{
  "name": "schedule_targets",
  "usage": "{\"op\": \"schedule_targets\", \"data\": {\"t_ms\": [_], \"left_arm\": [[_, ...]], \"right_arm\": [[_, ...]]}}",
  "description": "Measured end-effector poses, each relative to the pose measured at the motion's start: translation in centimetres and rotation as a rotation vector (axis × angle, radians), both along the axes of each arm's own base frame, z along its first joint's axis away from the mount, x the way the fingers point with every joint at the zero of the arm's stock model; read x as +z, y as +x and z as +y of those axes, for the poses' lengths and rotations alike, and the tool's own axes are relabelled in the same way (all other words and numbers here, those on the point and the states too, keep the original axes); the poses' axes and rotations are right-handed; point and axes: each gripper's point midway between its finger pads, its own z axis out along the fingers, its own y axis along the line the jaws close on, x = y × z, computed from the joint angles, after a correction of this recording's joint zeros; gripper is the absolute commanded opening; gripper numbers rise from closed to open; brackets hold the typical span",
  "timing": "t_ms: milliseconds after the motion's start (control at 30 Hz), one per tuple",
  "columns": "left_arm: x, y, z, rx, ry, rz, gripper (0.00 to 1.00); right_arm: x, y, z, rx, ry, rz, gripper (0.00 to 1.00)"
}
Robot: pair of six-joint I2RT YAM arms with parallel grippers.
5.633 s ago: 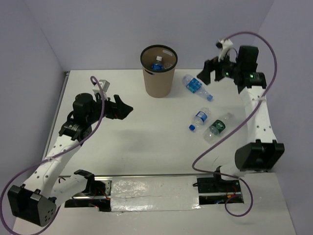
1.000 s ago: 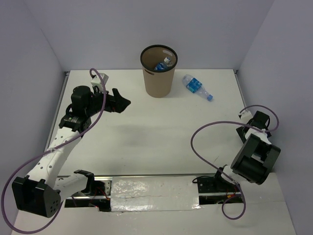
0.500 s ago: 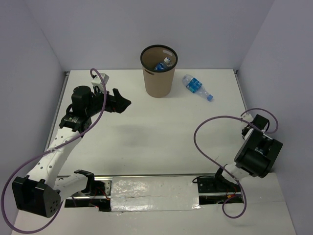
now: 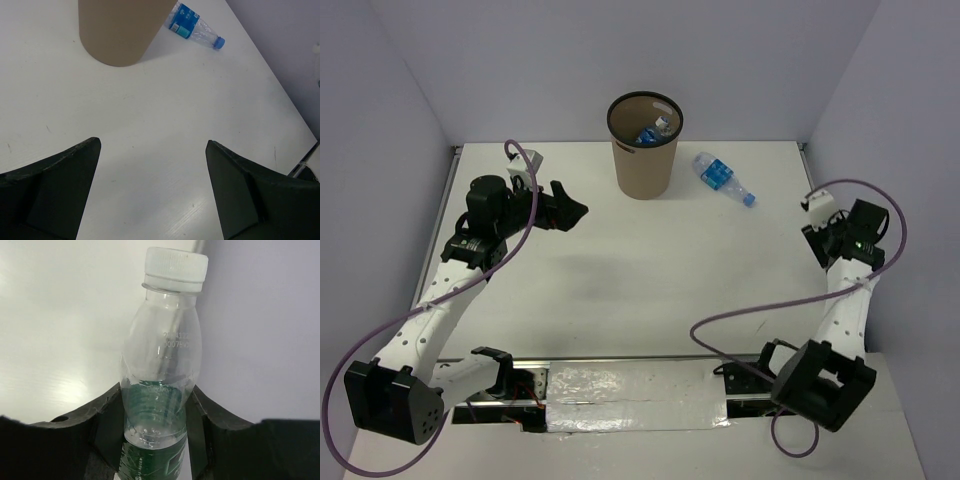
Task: Put the plastic bottles in the bin
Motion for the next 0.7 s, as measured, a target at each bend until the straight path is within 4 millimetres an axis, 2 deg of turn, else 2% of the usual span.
{"op": "schedule_targets", "data": {"t_ms": [67, 100, 233, 333, 400, 500, 600, 667, 700], "left_arm": [[0.0, 0.0, 0.0, 0.000, 0.001, 0.000, 1.00], [0.0, 0.0, 0.0, 0.000, 0.001, -0.001, 0.99], [0.0, 0.0, 0.0, 0.001, 0.003, -0.002, 1.00], [-0.1, 0.1, 0.2, 0.007, 0.009, -0.002, 0.99], [-0.1, 0.1, 0.3, 0.012, 0.013, -0.004, 0.99], [-0.1, 0.2, 0.6, 0.022, 0.032, -0.018, 1.00], [0.0, 0.3, 0.8, 0.034, 0.041, -0.025, 1.00], [0.1, 0.3, 1.0, 0.037, 0.050, -0.034, 1.00], [0.1, 0.3, 1.0, 0.038, 0.053, -0.036, 1.00]], "right_arm": [[3.6, 2.3, 3.7, 0.114, 0.047, -0.083, 0.12], [5.4, 3.5, 6.2, 0.188, 0.080, -0.127, 0.12], [12.2, 6.9, 17.7, 0.488, 0.241, -0.254, 0.12], [18.2, 9.3, 25.7, 0.659, 0.349, -0.327, 0.12], [22.5, 11.1, 30.3, 0.743, 0.411, -0.385, 0.12], [27.9, 15.4, 36.3, 0.814, 0.488, -0.474, 0.12], [30.0, 19.6, 40.8, 0.834, 0.529, -0.531, 0.12], [29.9, 22.4, 43.2, 0.824, 0.537, -0.567, 0.12], [28.8, 23.4, 44.3, 0.819, 0.540, -0.559, 0.13]]}}
